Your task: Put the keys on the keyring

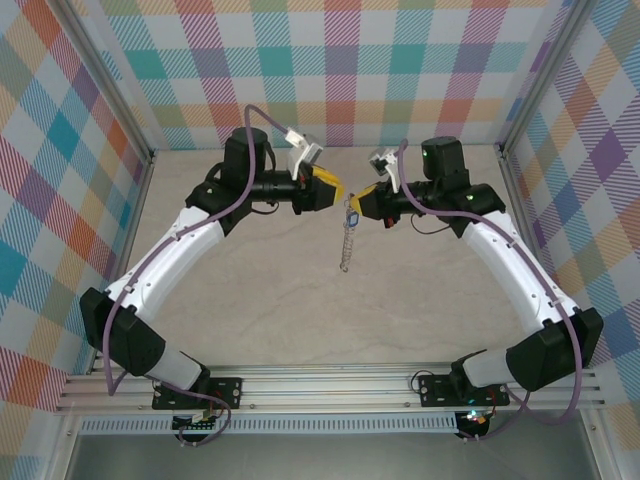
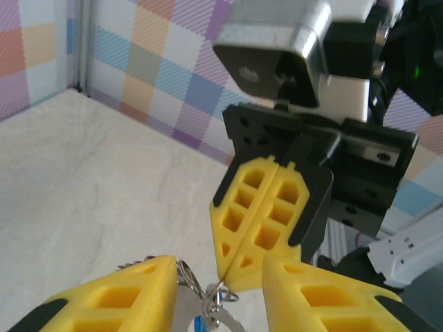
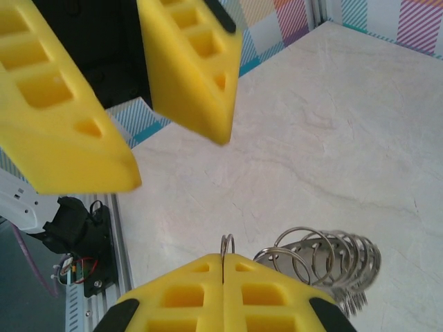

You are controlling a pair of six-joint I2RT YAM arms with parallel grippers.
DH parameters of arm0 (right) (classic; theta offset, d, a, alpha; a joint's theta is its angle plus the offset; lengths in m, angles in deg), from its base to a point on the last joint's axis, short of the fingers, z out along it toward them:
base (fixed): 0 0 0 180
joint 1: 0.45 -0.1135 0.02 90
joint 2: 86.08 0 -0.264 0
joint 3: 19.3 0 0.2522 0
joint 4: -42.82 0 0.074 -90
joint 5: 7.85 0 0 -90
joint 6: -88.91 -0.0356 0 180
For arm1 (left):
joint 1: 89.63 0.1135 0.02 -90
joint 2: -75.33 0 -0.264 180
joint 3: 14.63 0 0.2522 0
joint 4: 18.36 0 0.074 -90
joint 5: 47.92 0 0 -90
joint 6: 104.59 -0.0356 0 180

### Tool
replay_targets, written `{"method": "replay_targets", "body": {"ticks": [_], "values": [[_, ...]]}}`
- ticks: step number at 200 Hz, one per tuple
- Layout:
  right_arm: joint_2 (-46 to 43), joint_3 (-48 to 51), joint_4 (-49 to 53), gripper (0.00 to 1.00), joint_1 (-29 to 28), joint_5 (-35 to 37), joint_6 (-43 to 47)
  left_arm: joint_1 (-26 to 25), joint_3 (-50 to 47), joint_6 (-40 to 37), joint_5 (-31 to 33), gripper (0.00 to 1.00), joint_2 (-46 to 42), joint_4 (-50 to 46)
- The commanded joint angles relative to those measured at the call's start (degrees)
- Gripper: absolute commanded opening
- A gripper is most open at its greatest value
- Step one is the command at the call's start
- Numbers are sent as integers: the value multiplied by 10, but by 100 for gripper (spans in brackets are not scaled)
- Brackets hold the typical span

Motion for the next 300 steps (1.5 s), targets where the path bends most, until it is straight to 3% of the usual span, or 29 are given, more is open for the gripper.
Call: {"method": "replay_targets", "body": {"ticks": [1, 212, 300], "values": [[1, -29, -6, 0, 2, -33, 19, 4, 20, -31, -35, 37, 7, -34], [1, -16, -57, 0, 6, -69, -17, 3, -24, -4, -94, 36, 17, 44], [2, -9, -72, 0, 6, -77, -39, -6, -25, 1, -100, 9, 30, 51]]}}
